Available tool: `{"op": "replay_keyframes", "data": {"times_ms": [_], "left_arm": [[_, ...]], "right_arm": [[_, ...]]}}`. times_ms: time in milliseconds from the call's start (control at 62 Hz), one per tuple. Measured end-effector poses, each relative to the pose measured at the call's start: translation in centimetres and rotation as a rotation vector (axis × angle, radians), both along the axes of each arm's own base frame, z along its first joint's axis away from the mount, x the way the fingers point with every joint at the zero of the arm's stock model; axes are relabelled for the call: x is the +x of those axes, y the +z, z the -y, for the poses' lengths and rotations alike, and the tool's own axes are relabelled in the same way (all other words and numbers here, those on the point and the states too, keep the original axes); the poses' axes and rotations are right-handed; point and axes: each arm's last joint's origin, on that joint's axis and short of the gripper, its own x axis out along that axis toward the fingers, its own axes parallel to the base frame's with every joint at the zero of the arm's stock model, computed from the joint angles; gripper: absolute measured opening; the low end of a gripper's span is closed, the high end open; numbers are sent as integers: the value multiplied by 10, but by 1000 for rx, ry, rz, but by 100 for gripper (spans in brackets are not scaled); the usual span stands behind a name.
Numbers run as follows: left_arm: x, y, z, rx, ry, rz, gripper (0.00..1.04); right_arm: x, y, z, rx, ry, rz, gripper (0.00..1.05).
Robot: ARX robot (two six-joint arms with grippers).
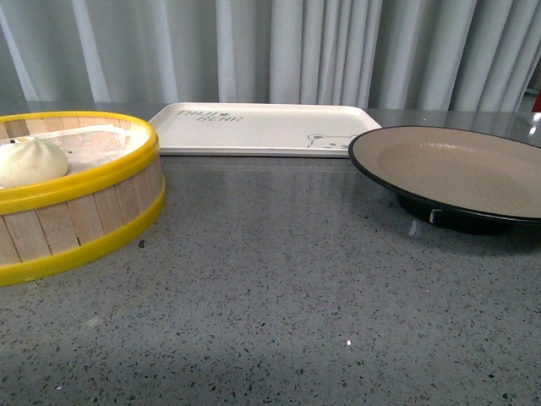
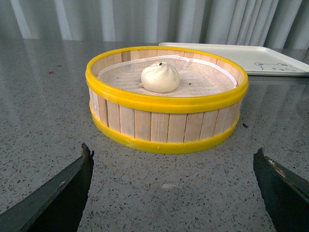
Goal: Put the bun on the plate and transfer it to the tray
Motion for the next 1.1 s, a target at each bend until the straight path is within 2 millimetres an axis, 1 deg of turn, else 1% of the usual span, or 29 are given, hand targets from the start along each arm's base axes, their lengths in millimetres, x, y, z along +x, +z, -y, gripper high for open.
{"op": "replay_keyframes", "data": {"times_ms": [757, 790, 822, 870, 902, 983, 1048, 1080, 1096], "left_arm": [[0, 0, 0, 0, 0, 0, 98], [1, -1, 0, -5, -10, -31, 98], [1, -2, -1, -14, -35, -164, 98], [8, 3, -5, -39, -44, -358, 98], [13, 8, -7, -48, -32, -386, 98], [24, 23, -13, -55, -14, -379, 98], [41, 52, -19, -44, 14, -309, 98], [45, 60, -20, -40, 19, -289, 98], [50, 68, -21, -37, 23, -271, 98]], "right_arm": [[0, 0, 0, 0, 0, 0, 96], [0, 0, 0, 0, 0, 0, 96], [0, 0, 0, 0, 0, 0, 96], [0, 0, 0, 0, 4, 0, 96], [0, 0, 0, 0, 2, 0, 96], [0, 0, 0, 0, 1, 0, 96], [0, 0, 0, 0, 0, 0, 96], [0, 0, 0, 0, 0, 0, 96], [0, 0, 0, 0, 1, 0, 96]]}}
